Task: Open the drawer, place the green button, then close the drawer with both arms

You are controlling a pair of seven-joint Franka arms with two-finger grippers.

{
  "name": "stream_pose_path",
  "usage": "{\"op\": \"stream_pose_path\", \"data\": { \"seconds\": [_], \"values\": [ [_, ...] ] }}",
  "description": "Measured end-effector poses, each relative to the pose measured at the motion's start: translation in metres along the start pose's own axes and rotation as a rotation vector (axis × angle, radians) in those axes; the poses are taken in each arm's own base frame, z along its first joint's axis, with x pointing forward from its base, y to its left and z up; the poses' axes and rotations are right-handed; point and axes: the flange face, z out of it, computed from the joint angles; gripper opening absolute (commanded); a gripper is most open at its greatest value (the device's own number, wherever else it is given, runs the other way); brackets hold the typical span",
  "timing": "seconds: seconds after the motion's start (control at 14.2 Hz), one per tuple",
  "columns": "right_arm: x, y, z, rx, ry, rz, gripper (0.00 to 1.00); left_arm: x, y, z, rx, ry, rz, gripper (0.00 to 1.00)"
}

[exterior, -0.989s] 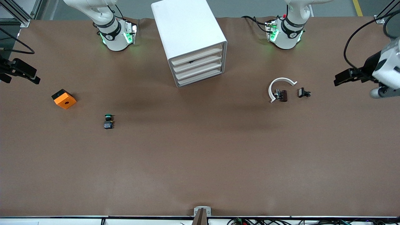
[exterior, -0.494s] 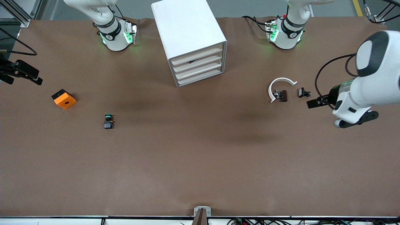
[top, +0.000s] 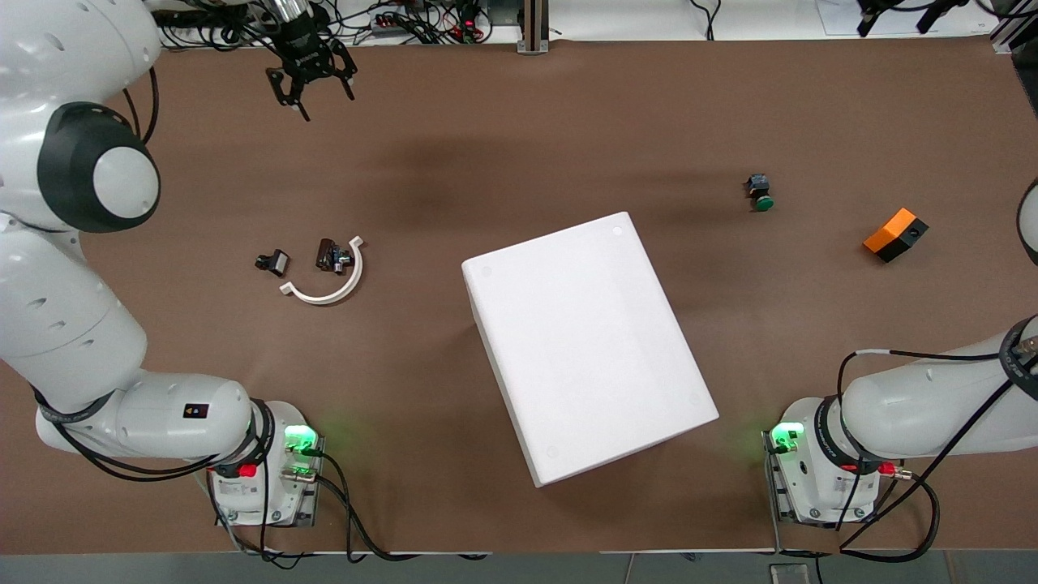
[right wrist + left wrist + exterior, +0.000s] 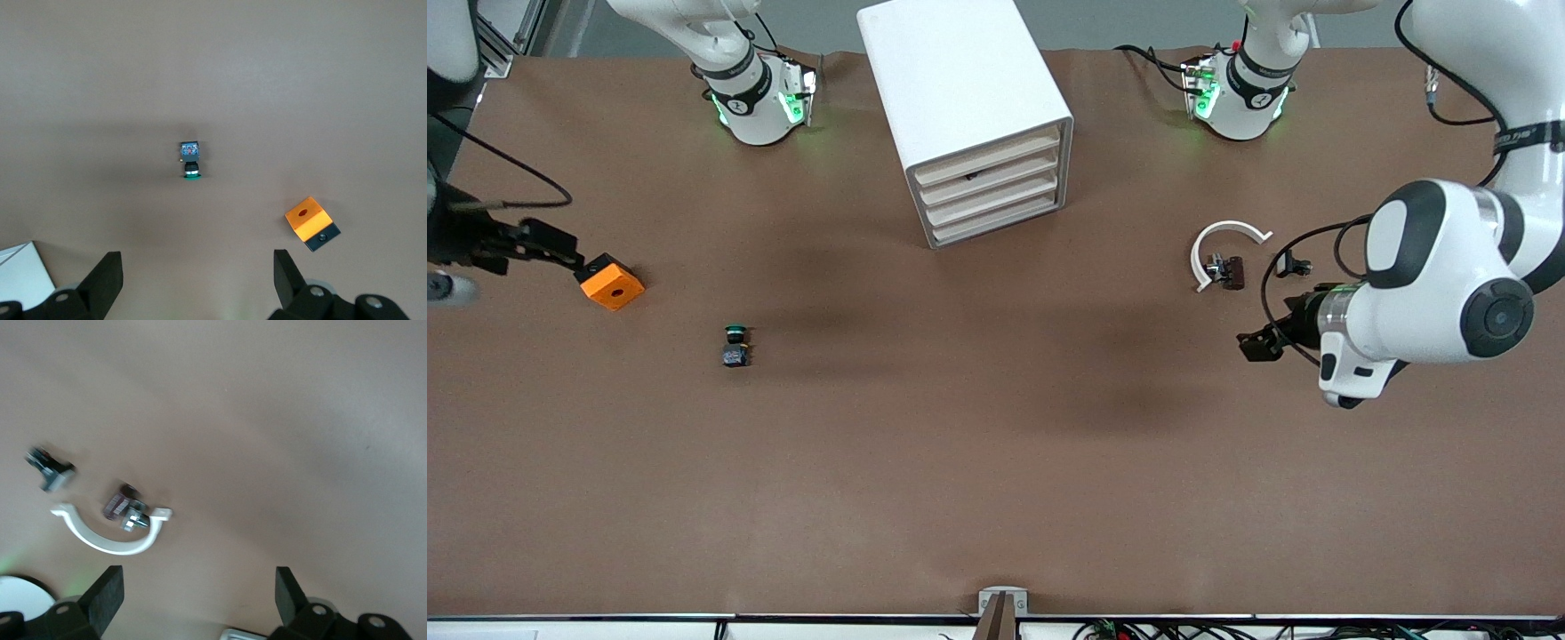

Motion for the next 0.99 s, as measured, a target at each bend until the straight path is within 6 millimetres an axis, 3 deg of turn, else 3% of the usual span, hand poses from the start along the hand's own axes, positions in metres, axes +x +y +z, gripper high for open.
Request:
{"op": "stream_pose_path", "data": {
  "seconds": [0.28, 0.57, 0.78, 0.99],
  "values": [
    [0.038, 0.000, 0.108, -0.007, 0.012, -0.014, 1.00, -0.003, 0.040, 0.059, 0.018, -0.028, -0.204, 1.00],
    [0.047, -0.021, 0.204, -0.013, 0.007, -0.050, 1.00, -0.025, 0.085, 0.108, 0.041, -0.046, -0.464, 1.00],
    [0.056, -0.025, 0.246, -0.017, -0.014, -0.058, 1.00, -0.047, 0.109, 0.134, 0.069, -0.073, -0.651, 1.00],
    [0.060, -0.026, 0.273, -0.019, -0.013, -0.060, 1.00, -0.073, 0.127, 0.154, 0.094, -0.167, -0.847, 1.00]
  ]
}}
